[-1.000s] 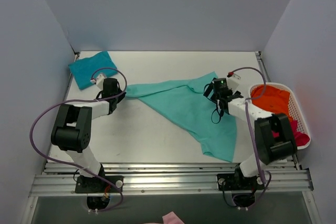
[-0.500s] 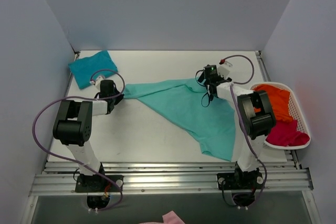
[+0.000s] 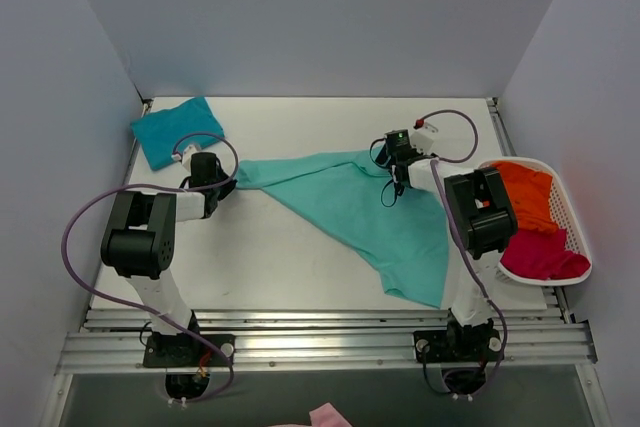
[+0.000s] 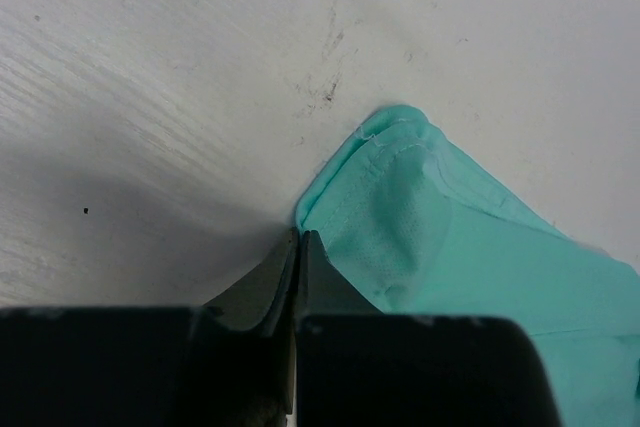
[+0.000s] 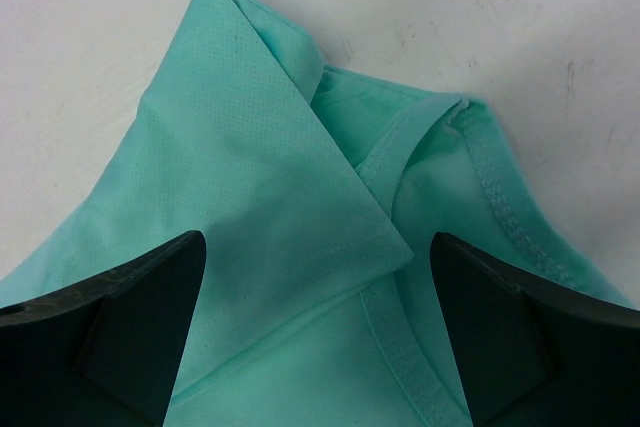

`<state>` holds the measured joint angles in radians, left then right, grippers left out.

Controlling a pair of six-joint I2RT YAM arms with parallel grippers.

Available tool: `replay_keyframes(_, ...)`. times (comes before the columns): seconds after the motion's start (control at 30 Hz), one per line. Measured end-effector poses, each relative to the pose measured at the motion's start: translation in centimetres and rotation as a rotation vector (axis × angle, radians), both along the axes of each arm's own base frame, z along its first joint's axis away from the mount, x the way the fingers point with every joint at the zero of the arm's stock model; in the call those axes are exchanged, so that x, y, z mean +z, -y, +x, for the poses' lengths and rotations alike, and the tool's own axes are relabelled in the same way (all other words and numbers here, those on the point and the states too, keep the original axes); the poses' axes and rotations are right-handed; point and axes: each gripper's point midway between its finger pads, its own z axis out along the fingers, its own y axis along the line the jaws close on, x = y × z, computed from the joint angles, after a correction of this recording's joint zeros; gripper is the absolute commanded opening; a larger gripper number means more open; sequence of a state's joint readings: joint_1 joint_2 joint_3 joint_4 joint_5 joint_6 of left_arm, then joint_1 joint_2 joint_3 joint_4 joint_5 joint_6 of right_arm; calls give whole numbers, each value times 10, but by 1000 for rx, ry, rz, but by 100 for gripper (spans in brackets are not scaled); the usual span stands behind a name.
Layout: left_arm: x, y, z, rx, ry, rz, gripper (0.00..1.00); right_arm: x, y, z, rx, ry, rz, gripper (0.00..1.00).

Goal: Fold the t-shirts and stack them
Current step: Flatten the tshirt out

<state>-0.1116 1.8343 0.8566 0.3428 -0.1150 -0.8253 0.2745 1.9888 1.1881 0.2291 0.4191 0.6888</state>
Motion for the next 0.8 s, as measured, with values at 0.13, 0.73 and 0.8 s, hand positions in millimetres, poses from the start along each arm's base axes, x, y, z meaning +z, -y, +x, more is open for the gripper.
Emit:
replay_keyframes(0.13, 0, 0, 0, 0, 2, 0, 2, -5, 1, 0, 4, -11, -11, 84)
replay_keyframes(0.73, 1, 0, 1, -2, 6, 2, 2, -3, 6, 5, -7, 0, -33, 59)
replay_keyframes(0.8, 1, 0, 1, -3, 6, 2, 2, -2, 7, 5, -8, 0, -38, 57)
